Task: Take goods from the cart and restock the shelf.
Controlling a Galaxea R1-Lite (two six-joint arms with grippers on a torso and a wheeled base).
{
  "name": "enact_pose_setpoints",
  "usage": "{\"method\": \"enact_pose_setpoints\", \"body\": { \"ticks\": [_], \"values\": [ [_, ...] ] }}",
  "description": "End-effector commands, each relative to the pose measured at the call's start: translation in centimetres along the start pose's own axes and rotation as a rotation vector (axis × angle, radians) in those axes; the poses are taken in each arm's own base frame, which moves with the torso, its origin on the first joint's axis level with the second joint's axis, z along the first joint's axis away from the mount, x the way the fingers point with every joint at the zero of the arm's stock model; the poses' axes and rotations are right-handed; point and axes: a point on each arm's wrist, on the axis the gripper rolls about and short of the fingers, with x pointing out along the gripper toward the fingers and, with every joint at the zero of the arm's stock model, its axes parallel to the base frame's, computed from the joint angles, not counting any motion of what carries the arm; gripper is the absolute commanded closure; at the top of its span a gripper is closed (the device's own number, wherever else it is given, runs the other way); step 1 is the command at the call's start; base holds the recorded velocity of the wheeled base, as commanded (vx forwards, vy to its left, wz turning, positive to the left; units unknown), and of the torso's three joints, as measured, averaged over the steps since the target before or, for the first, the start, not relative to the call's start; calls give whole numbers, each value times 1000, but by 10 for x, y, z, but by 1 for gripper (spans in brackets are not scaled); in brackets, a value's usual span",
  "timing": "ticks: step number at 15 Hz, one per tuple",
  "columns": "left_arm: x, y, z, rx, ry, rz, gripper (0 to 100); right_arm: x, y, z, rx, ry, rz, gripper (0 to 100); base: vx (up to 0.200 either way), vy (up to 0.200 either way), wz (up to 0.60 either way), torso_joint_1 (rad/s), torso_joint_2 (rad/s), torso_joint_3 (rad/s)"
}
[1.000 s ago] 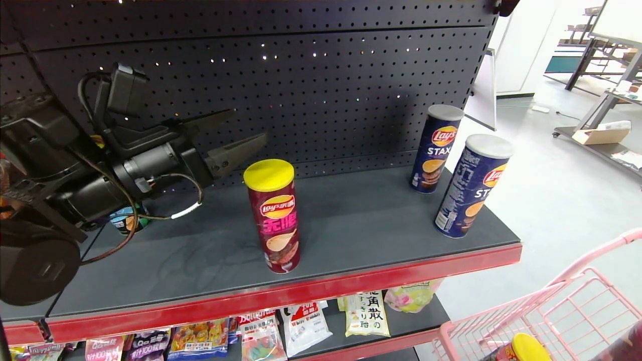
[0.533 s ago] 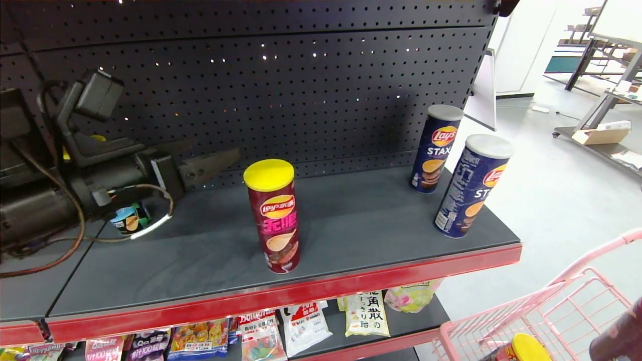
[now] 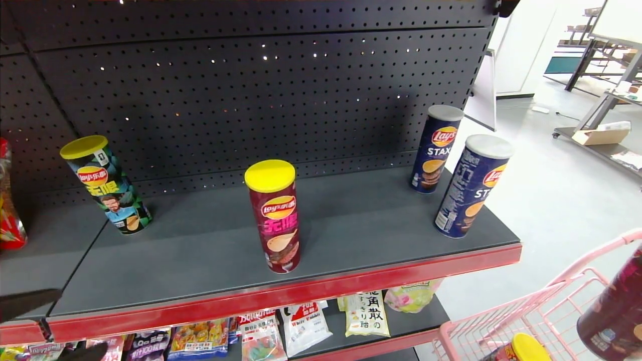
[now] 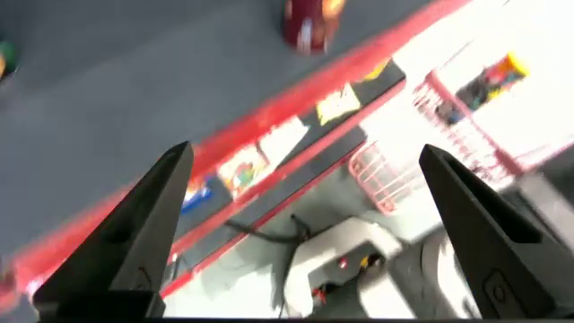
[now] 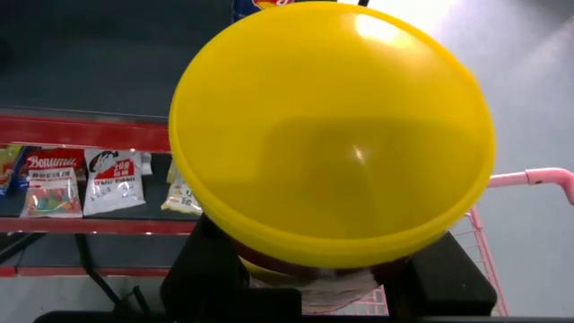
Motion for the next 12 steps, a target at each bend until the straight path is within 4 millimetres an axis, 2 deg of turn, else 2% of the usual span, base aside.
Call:
{"method": "enact_pose_setpoints", "body": {
  "ticks": [1, 3, 6, 10, 12],
  "values": [
    [-31, -9, -33, 31, -84, 27, 0, -1, 0, -1, 1, -1, 1, 100, 0, 0, 600, -2, 2, 2],
    [-30, -8, -41, 65, -74, 34, 0, 0, 1, -5, 0, 9, 1, 100, 0, 0, 600, -7, 2, 12],
    [-30, -8, -42, 83, -74, 38, 0, -1, 1, -6, 0, 4, 1, 100, 0, 0, 600, 4, -1, 5],
    [-34, -9, -48, 87, -94, 65, 0, 2, 1, 0, 1, -6, 22, 100, 0, 0, 0, 0, 0, 0],
    [-38, -9, -59, 85, -116, 129, 0, 14, 2, 11, 0, 8, 72, 100, 0, 0, 0, 0, 0, 0]
  ]
}}
